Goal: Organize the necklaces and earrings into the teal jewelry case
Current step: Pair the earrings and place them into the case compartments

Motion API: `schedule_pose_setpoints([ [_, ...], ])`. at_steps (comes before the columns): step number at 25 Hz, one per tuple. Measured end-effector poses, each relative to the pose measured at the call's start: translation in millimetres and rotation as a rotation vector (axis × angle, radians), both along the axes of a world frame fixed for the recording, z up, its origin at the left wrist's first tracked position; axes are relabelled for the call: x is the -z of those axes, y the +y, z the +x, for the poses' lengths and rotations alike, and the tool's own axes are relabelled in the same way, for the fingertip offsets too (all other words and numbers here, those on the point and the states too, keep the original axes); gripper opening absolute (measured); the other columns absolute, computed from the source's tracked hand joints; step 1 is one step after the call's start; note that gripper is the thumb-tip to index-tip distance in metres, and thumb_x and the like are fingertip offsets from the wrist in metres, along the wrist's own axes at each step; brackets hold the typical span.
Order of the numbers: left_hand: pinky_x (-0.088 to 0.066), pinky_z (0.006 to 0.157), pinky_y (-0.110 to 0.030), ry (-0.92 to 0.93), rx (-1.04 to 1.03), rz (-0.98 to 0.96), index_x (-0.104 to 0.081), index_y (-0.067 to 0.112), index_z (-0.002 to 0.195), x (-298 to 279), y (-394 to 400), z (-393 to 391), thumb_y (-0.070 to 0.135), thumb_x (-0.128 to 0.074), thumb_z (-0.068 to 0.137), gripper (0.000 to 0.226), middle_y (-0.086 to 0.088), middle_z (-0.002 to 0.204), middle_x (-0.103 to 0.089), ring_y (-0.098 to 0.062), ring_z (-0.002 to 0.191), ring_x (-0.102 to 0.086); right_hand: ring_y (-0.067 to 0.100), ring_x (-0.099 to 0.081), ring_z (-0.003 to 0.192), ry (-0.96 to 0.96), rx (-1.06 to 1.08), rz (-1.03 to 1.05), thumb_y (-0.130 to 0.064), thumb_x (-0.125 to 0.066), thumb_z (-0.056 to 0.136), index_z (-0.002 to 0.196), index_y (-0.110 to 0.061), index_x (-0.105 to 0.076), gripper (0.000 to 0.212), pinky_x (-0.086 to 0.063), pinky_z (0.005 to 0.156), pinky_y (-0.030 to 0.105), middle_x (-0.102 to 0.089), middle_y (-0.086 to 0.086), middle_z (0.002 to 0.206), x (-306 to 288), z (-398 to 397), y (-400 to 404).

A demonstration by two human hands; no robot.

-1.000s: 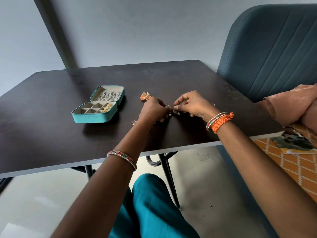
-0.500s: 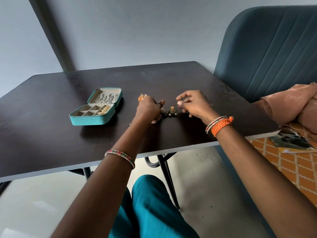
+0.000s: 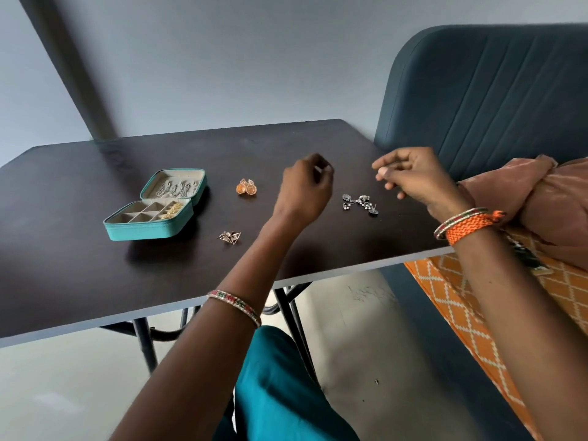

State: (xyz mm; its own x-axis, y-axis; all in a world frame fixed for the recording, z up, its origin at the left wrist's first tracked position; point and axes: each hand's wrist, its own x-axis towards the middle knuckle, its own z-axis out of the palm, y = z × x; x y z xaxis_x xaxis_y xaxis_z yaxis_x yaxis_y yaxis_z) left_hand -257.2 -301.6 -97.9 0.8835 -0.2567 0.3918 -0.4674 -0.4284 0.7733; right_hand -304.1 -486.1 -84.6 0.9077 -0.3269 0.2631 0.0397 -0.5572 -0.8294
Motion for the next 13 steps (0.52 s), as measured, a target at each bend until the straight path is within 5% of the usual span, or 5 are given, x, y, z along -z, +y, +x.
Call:
schedule_pose_setpoints([
  [7, -0.045, 0.064, -0.020, -0.042, 0.063, -0.092, -0.065, 0.009, 0.090, 46.1, -28.0, -6.7, 0.013, -0.054, 0.091, 0.012, -0.006, 0.077, -0.069, -0.018, 0.068, -0.061, 0.014, -0.063, 0.070, 0.173, 0.061, -0.293, -0.029, -0.072, 0.079, 0.075, -0.027, -0.070, 0.005, -0.050, 0.067, 0.033, -0.068, -0.005, 0.069, 41.9, -1.3, -17.7],
  [13, -0.047, 0.071, -0.016, -0.102, 0.135, -0.084, -0.070, 0.011, 0.088, 50.6, -26.9, -7.4, 0.014, -0.063, 0.088, 0.007, 0.003, 0.079, -0.070, -0.009, 0.076, -0.064, 0.015, -0.053, 0.063, 0.201, 0.053, -0.222, -0.023, -0.069, 0.084, 0.080, -0.013, -0.072, 0.011, -0.035, 0.053, 0.025, -0.063, 0.005, 0.067, 37.1, -1.4, -8.1],
])
